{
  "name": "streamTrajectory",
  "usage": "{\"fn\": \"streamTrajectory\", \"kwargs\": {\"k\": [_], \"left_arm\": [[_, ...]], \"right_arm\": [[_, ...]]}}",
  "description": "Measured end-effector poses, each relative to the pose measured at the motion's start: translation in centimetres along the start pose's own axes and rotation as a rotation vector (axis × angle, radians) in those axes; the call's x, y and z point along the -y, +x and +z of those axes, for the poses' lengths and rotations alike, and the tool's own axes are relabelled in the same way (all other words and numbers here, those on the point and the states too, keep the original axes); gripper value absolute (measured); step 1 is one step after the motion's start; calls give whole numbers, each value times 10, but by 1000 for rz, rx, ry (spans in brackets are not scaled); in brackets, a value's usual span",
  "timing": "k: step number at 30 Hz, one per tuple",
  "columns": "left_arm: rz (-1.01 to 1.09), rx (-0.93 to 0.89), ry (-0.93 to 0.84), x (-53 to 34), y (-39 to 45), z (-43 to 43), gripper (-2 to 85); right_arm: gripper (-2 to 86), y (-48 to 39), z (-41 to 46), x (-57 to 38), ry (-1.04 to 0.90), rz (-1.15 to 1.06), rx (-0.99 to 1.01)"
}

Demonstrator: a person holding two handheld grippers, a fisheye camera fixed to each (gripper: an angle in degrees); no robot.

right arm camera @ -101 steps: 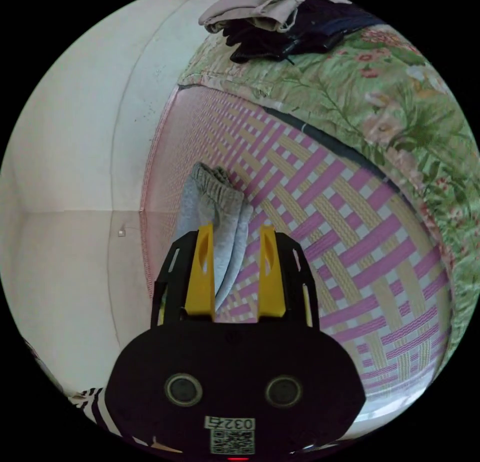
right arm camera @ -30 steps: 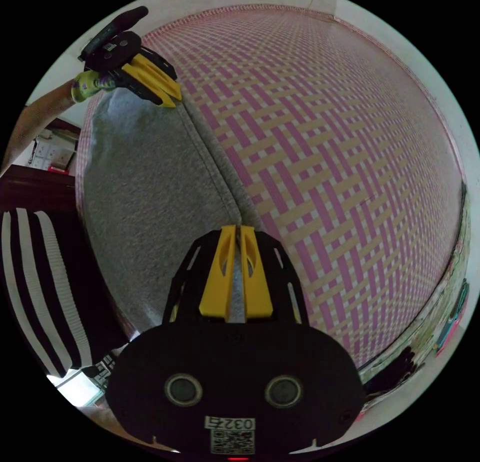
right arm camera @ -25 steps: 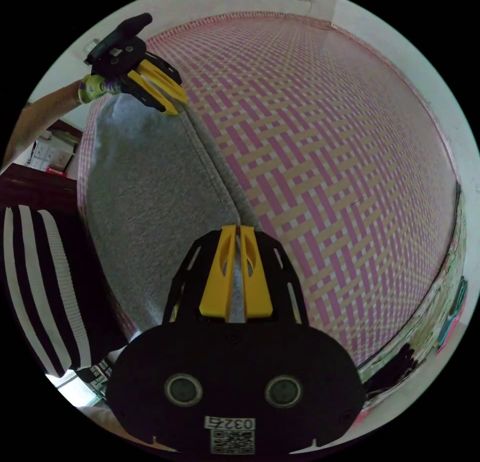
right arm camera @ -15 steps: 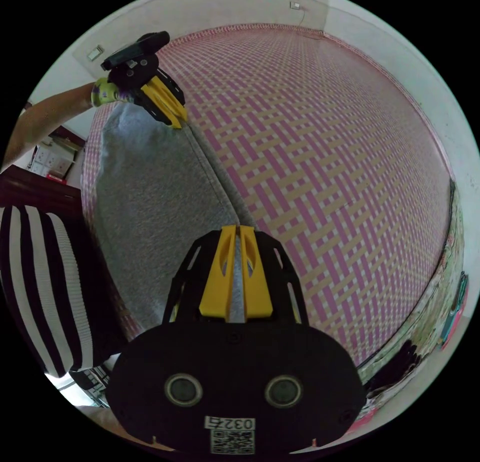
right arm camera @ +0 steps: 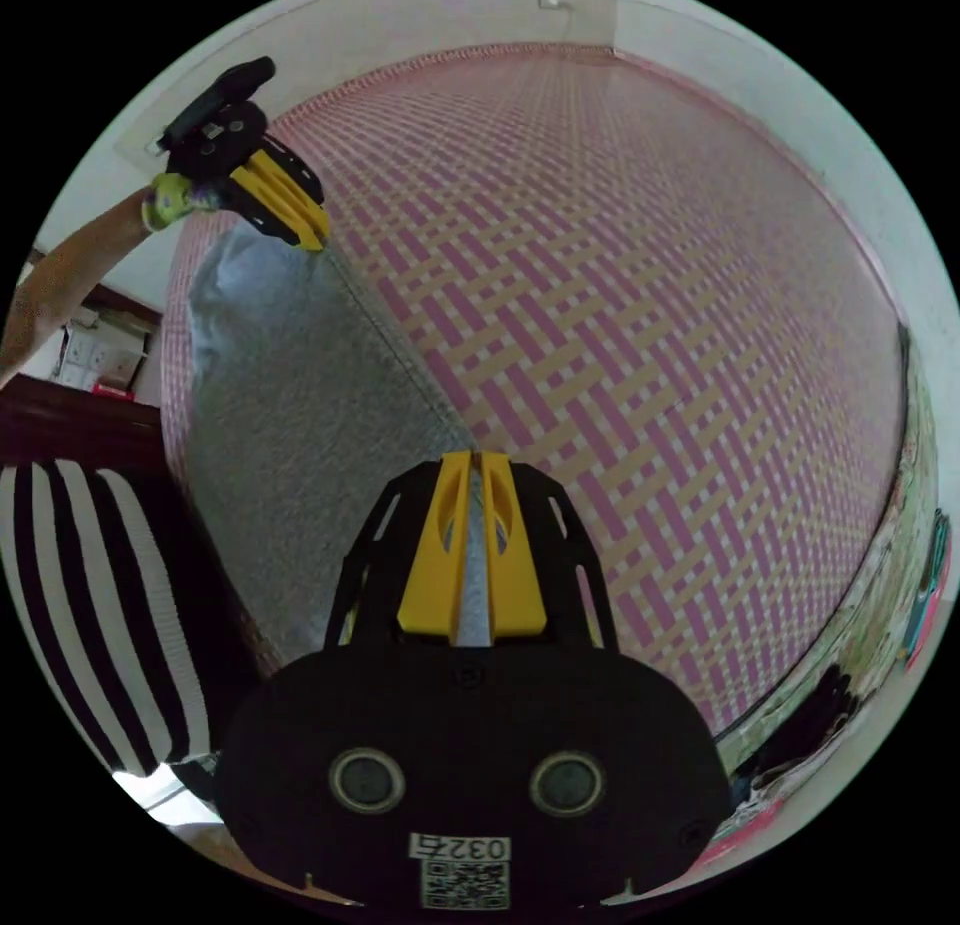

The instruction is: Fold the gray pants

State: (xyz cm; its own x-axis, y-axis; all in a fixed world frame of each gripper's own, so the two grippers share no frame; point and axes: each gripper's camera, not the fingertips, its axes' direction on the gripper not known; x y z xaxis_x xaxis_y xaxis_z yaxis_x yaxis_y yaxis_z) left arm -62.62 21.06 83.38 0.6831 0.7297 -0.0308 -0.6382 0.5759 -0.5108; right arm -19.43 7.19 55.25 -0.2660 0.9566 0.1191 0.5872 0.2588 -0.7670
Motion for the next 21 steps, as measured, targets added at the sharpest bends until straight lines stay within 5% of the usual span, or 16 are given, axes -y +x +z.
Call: {"fn": "streamTrajectory", "kwargs": {"k": [3, 10, 19, 21], "left_arm": [[-105, -41, -8, -1, -22, 28, 49], [-552, -115, 491, -155, -66, -30, -2], [-750, -67, 195, -214, -109, 27, -10], [-820, -100, 240, -227, -122, 26, -10]], "right_arm": [[39, 9, 26, 2, -76, 105, 44], [-1, 18, -25, -105, 210, 474, -75], [-10, 16, -28, -230, 254, 778, 145], [-10, 13, -36, -248, 253, 810, 126]]}}
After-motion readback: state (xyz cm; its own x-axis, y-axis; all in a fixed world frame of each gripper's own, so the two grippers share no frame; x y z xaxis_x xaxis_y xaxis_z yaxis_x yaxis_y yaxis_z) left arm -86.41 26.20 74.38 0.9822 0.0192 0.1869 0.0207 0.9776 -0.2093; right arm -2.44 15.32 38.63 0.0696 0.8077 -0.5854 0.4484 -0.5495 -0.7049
